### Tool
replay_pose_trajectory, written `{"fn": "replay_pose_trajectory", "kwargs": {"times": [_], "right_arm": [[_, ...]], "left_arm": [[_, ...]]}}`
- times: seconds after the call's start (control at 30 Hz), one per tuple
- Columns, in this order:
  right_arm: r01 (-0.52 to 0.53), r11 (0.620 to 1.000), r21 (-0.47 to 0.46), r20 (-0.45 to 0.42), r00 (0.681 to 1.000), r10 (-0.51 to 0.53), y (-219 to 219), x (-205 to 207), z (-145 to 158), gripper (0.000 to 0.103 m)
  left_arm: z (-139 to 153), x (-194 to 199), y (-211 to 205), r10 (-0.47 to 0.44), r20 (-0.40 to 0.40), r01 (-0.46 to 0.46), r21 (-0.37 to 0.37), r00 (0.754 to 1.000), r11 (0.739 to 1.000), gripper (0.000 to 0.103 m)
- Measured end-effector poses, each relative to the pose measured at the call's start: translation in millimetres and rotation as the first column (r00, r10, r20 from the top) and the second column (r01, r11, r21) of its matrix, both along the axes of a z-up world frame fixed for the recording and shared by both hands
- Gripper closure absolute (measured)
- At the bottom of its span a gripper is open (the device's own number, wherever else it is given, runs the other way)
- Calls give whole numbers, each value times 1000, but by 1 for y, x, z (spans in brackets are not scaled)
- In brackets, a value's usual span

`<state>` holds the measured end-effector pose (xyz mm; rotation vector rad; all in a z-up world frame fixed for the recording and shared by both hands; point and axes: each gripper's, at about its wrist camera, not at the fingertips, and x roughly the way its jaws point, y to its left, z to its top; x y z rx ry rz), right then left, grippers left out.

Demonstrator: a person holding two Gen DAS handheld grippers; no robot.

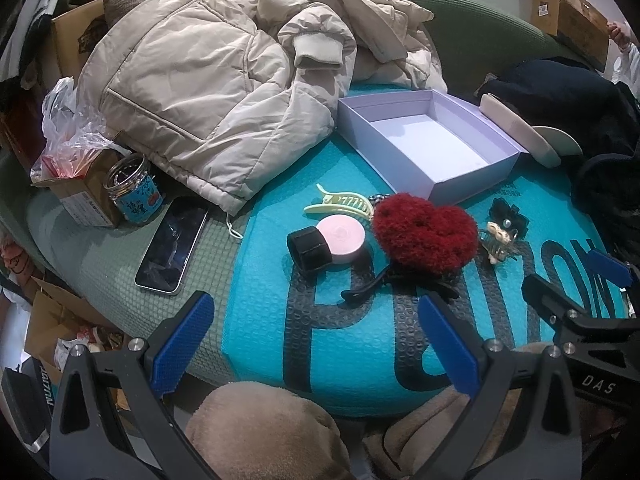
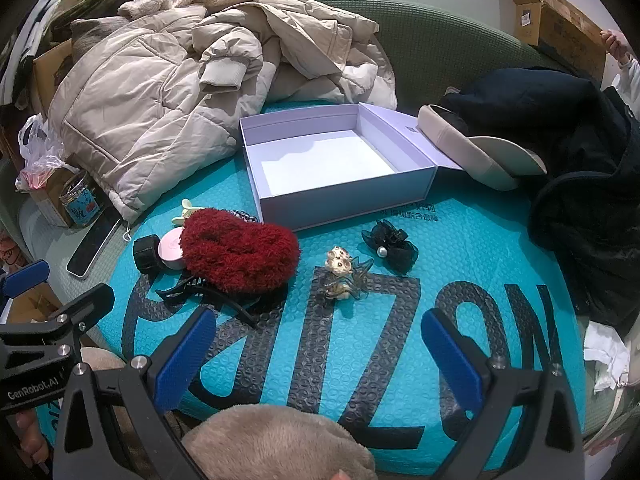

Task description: Organize objects

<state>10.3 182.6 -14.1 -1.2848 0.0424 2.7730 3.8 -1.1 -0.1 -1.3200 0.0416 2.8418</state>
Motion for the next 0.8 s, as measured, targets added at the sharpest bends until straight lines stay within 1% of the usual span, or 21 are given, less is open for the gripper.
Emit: {"fn": "replay_pose_trajectory", "kwargs": {"times": [0.8], "right_arm": [[0, 1000, -1, -2, 1000, 0, -1, 0, 0, 1]], "left_arm": [[2, 1, 1, -9, 7, 9, 1, 1000, 1000, 1]]}}
